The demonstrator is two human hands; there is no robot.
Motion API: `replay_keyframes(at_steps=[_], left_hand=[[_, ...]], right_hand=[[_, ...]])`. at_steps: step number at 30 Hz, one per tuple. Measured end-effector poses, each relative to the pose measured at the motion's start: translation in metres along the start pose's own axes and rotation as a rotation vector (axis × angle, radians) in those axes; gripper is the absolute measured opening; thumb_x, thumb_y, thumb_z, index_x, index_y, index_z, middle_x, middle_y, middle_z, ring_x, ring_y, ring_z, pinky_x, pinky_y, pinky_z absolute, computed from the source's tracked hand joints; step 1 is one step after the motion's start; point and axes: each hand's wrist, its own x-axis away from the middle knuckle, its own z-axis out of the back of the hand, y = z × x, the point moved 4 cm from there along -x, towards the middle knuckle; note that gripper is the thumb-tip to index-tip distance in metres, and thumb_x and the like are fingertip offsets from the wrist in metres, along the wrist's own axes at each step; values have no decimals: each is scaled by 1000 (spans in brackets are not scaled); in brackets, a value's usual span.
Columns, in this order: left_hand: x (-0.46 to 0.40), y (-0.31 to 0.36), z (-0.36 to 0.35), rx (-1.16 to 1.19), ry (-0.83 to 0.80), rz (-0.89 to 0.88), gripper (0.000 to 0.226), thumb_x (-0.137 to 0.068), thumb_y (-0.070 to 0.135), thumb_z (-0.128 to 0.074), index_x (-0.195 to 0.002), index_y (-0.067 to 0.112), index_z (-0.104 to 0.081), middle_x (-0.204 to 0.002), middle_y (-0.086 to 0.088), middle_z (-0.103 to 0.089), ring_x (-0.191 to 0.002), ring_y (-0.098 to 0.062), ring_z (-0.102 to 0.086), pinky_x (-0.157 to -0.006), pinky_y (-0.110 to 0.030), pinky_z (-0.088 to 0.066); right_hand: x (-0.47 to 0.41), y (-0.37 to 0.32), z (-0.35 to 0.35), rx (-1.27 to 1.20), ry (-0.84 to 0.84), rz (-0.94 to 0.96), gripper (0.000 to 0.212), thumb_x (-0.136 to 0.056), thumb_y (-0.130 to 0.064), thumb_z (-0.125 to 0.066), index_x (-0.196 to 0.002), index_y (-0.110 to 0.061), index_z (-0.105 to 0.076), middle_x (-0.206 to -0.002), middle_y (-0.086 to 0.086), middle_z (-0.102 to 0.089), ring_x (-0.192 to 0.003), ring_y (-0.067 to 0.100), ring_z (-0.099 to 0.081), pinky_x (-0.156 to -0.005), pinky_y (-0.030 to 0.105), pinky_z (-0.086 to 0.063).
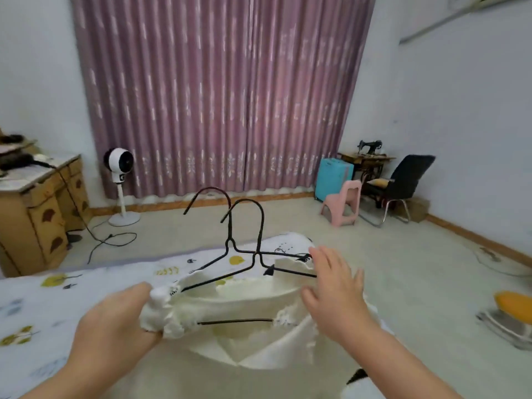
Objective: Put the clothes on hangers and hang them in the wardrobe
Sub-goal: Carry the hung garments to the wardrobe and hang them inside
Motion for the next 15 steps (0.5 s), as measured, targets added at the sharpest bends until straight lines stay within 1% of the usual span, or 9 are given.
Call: replay_keyframes(at_steps=[1,3,4,5,6,8,11,13,15], left_hand=[[0,7,17,26,5,-20,39,-46,40,-78,-62,27,-45,-57,8,-52,-61,-24,-51,-50,-28,-37],[2,19,51,110,6,-91,36,-44,45,-73,-62,31,-45,-56,9,-53,-58,-21,-54,-52,-30,-44],[3,28,66,138,-17,-141,32,-45,47,-66,-63,32,-44,-56,8,-53,-56,-19,-55,-52,-31,-47],[6,36,81,160,-47,-184,28,-47,47,-60,-64,32,-43,-56,7,-54,-54,-17,-55,-51,-30,-48],[7,42,92,168,-70,-216,27,-48,45,-60,-65,32,-42,-56,6,-54,-54,-17,-55,-51,-30,-48],[12,54,115,178,-63,-294,34,-48,44,-69,-63,30,-41,-55,5,-51,-53,-20,-52,-50,-31,-45],[23,80,148,225,7,-437,43,-43,59,-56,-63,26,-37,-53,9,-42,-51,-18,-42,-46,-27,-36],[36,104,165,242,16,-544,33,-43,56,-51,-67,39,-37,-51,14,-36,-49,-16,-34,-45,-20,-26],[54,135,183,270,5,-670,33,-42,48,-56,-66,42,-35,-54,18,-32,-49,-21,-37,-45,-20,-23]], right_hand=[[7,1,24,21,-7,17,54,-93,-30,-43,-143,-26,-22,-148,-6,-21,-140,14,-15,-114,43,-12],[27,-1,72,10,58,83,27,-94,-34,-45,-119,-24,-46,-119,-7,-49,-117,16,-40,-96,32,-31],[39,-3,95,-5,82,94,14,-94,-35,-47,-101,-23,-51,-99,-8,-52,-101,16,-46,-84,30,-34],[53,-5,118,-14,76,99,15,-93,-36,-49,-85,-24,-48,-82,-10,-49,-89,16,-47,-76,31,-35],[69,-9,139,-15,51,86,24,-93,-38,-50,-74,-26,-43,-71,-11,-44,-80,16,-46,-71,32,-36],[106,-18,177,-5,-8,56,32,-92,-44,-49,-66,-28,-41,-63,-9,-45,-68,15,-46,-64,33,-38],[168,-32,217,-79,-118,40,25,-92,-46,-49,-82,-26,-61,-74,1,-61,-70,17,-54,-65,36,-42],[209,-42,237,-207,-159,36,23,-92,-41,-53,-70,-36,-60,-63,-4,-56,-60,11,-49,-60,34,-39],[252,-47,262,-284,-111,-25,36,-91,-37,-56,-56,-40,-54,-49,-11,-42,-48,4,-36,-52,26,-28]])
